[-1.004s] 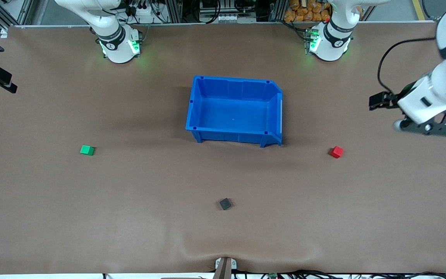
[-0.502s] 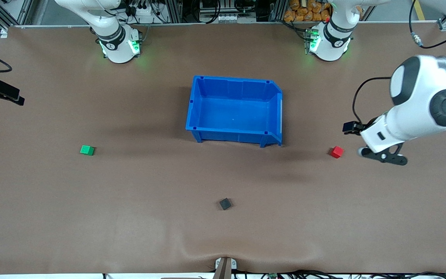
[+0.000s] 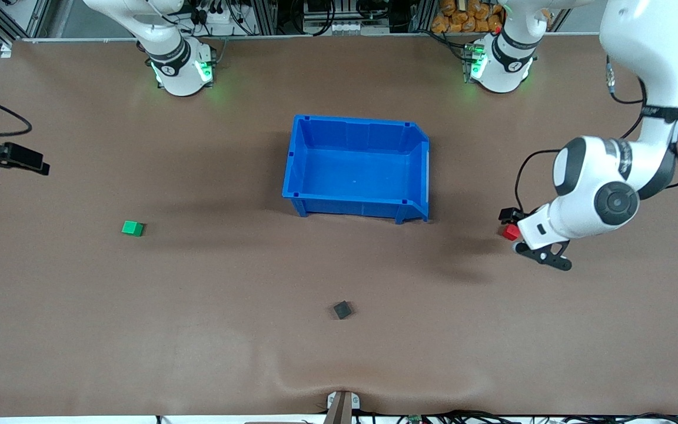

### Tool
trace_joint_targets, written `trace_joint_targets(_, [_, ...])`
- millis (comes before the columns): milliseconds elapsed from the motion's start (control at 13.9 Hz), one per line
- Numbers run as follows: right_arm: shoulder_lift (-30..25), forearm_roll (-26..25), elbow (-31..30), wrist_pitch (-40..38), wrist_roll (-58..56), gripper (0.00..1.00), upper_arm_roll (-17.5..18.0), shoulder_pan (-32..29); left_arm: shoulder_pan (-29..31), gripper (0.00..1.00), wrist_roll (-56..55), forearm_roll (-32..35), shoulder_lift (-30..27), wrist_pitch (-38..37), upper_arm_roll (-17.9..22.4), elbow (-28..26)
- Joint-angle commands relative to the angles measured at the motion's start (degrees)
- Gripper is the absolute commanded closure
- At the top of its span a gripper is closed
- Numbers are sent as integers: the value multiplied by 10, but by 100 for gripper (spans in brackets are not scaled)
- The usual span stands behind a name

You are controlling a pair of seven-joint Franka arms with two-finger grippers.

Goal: Attach green and red cubes to black cube
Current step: 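Move the left gripper down over the red cube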

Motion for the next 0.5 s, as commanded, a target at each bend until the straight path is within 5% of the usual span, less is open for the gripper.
trace_joint_targets(0, [21, 9, 15, 8, 4, 0, 2, -6, 5, 0, 8, 34, 28, 75, -2, -30])
trace_joint_targets(430, [68, 9, 9, 29, 4, 0, 0, -20, 10, 0, 14, 39, 38, 97, 1, -60])
